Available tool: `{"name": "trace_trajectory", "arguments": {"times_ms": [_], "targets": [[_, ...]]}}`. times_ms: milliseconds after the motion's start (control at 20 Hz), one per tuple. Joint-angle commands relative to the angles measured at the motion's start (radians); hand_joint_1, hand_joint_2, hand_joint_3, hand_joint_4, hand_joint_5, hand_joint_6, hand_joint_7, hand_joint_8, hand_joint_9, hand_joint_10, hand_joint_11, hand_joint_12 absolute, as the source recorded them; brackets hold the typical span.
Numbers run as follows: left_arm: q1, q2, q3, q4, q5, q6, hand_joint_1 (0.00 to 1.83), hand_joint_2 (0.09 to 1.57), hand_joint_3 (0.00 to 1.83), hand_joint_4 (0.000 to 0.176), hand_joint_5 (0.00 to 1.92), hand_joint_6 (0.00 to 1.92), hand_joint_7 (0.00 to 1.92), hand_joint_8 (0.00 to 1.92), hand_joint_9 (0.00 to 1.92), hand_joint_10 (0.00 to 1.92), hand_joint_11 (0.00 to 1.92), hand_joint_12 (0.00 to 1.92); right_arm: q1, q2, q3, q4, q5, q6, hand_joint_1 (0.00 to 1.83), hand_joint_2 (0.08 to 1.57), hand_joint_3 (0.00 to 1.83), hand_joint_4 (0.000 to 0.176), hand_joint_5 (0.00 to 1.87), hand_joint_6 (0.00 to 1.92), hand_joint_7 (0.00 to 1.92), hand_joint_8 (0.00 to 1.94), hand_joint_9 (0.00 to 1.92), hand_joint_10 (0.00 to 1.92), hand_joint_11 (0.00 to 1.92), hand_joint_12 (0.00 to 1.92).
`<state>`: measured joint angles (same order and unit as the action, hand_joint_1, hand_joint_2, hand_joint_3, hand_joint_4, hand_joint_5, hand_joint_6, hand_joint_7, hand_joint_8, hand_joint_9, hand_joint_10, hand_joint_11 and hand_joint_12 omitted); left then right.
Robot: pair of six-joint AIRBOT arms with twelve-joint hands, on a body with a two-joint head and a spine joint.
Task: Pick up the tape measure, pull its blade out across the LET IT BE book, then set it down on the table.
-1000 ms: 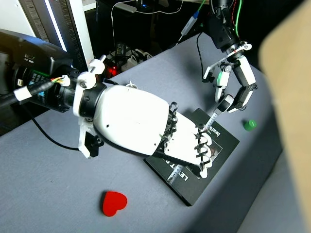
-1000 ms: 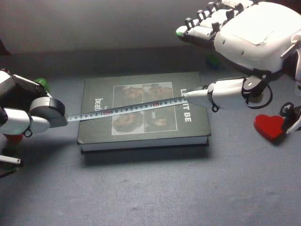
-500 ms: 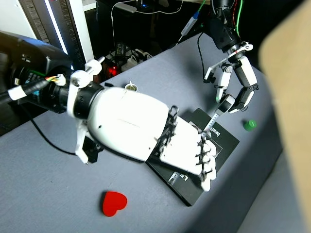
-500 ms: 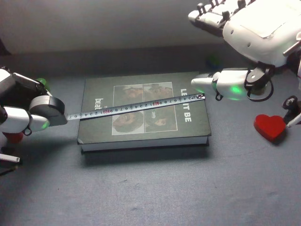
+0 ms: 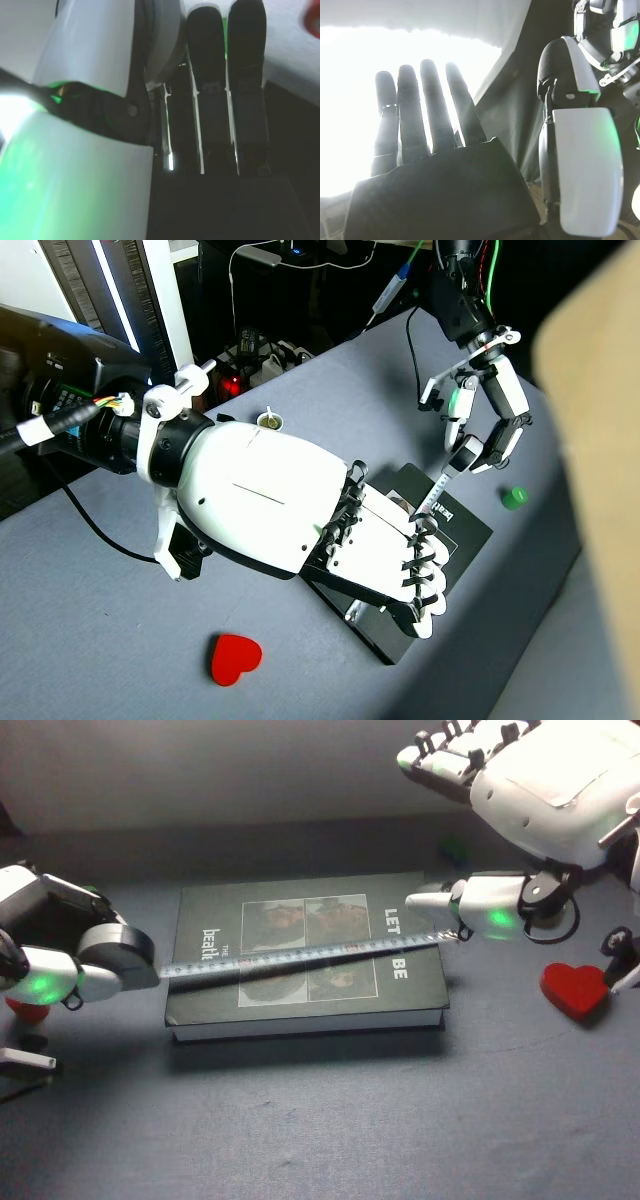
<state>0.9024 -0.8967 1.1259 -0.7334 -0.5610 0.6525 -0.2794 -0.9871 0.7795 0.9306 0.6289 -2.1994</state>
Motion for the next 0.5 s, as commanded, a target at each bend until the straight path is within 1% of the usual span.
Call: {"name": "trace_trajectory", "arguments": {"times_ms": [0, 150, 200, 250, 300, 350, 450], "targets": [[-0.022, 0.020, -0.009, -0.002, -0.101, 0.008, 1.39, 1.08, 0.00, 0.000, 0.98, 0.82, 1.06, 0.78, 1.02, 1.14, 0.90, 1.07, 0.008, 0.005, -0.003, -0.051, 0.076, -0.001, 0.33, 1.05, 0.00, 0.000, 0.26, 0.00, 0.31, 0.00, 0.26, 0.00, 0.00, 0.79], [-0.087, 0.073, -0.091, -0.068, -0.087, 0.099, 1.38, 1.08, 0.00, 0.000, 0.98, 0.81, 1.07, 0.78, 1.02, 1.15, 0.89, 1.06, 0.008, 0.007, -0.005, -0.043, 0.074, -0.001, 0.34, 1.05, 0.00, 0.000, 0.28, 0.01, 0.33, 0.01, 0.26, 0.00, 0.00, 0.78], [-0.103, 0.096, -0.122, -0.086, -0.085, 0.123, 1.39, 1.08, 0.00, 0.000, 0.98, 0.81, 1.07, 0.78, 1.02, 1.15, 0.89, 1.06, 0.008, 0.007, -0.005, -0.040, 0.071, -0.001, 0.34, 1.05, 0.00, 0.000, 0.28, 0.01, 0.33, 0.01, 0.27, 0.00, 0.00, 0.78], [-0.108, 0.107, -0.135, -0.092, -0.083, 0.134, 1.39, 1.08, 0.00, 0.000, 0.98, 0.81, 1.07, 0.78, 1.02, 1.15, 0.89, 1.06, 0.008, 0.007, -0.005, -0.039, 0.069, 0.000, 0.34, 1.05, 0.00, 0.000, 0.28, 0.01, 0.33, 0.01, 0.27, 0.00, 0.00, 0.78], [-0.125, 0.139, -0.174, -0.126, -0.069, 0.168, 1.39, 1.08, 0.00, 0.000, 0.99, 0.79, 1.08, 0.76, 1.02, 1.14, 0.90, 1.05, 0.011, 0.010, -0.005, -0.039, 0.052, 0.011, 0.35, 1.05, 0.00, 0.000, 0.28, 0.01, 0.33, 0.01, 0.27, 0.00, 0.00, 0.78], [-0.130, 0.157, -0.194, -0.138, -0.065, 0.184, 1.39, 1.08, 0.00, 0.000, 0.99, 0.79, 1.08, 0.76, 1.02, 1.14, 0.90, 1.05, 0.013, 0.015, -0.005, -0.039, 0.031, 0.027, 0.35, 1.05, 0.00, 0.000, 0.28, 0.01, 0.33, 0.01, 0.27, 0.00, 0.00, 0.78], [-0.130, 0.210, -0.265, -0.175, -0.065, 0.215, 1.39, 1.08, 0.00, 0.000, 0.99, 0.79, 1.07, 0.77, 1.02, 1.14, 0.89, 1.05, 0.031, 0.032, -0.005, -0.039, -0.058, 0.078, 0.34, 1.05, 0.00, 0.000, 0.26, 0.00, 0.32, 0.00, 0.25, 0.00, 0.00, 0.75]]}}
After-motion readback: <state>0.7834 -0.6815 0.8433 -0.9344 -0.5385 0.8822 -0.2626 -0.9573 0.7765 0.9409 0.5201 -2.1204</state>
